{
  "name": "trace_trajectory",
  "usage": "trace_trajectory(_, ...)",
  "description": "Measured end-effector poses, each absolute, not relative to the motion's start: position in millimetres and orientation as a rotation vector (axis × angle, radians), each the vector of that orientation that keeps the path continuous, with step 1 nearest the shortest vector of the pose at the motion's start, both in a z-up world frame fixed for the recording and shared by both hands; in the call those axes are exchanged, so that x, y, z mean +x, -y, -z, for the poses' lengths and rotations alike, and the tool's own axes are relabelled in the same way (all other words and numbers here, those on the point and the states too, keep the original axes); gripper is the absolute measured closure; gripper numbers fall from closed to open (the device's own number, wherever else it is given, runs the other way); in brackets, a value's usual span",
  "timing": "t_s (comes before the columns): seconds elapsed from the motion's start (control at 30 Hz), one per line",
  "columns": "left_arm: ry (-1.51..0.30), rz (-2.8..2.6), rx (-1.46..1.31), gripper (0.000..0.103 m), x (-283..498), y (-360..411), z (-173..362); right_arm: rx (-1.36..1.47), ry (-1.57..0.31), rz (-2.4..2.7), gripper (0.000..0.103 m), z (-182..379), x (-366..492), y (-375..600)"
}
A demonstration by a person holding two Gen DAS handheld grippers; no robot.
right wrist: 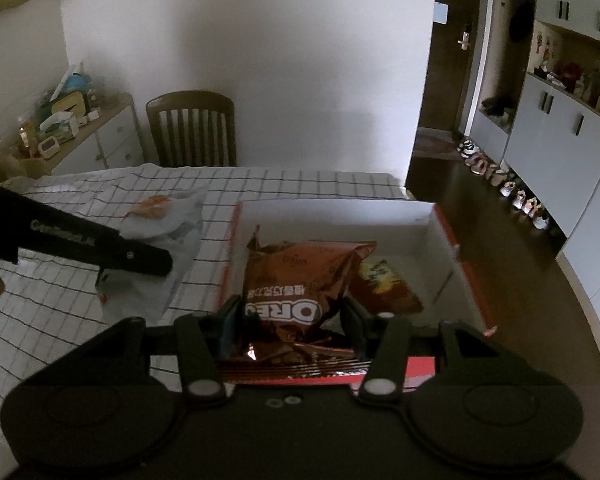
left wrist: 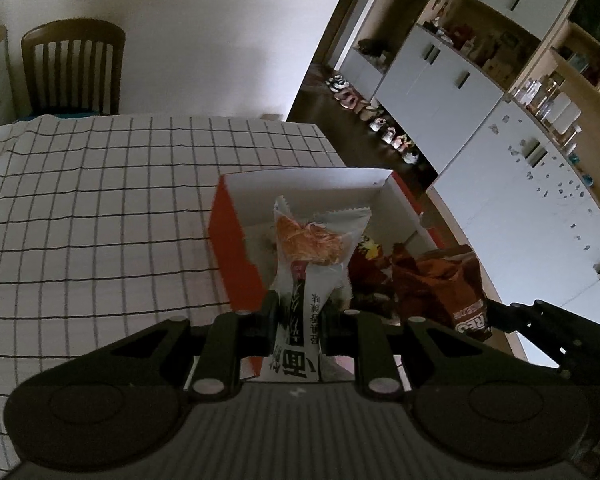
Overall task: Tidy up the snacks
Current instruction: 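Carry the Oreo bag and pastry packet over the red box with both tools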
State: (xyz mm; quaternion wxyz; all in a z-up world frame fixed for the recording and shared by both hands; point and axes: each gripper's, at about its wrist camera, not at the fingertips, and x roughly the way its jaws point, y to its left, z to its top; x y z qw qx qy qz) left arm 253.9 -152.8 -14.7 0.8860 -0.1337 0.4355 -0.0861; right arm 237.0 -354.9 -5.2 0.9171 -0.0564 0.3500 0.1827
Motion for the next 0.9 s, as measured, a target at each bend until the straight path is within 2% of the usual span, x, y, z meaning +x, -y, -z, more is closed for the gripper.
trace_trajectory(0.5, -0.917, 0.109, -0.161, 0.084, 315, 231, 25, -0.108, -0.713, -0.320, 0.051, 23, 298, 437)
trace_trajectory(0.9, -0.982, 0.013, -0.098, 0.084, 360, 250, 62, -0.121, -0.769, -0.344, 0.051, 54, 339, 433)
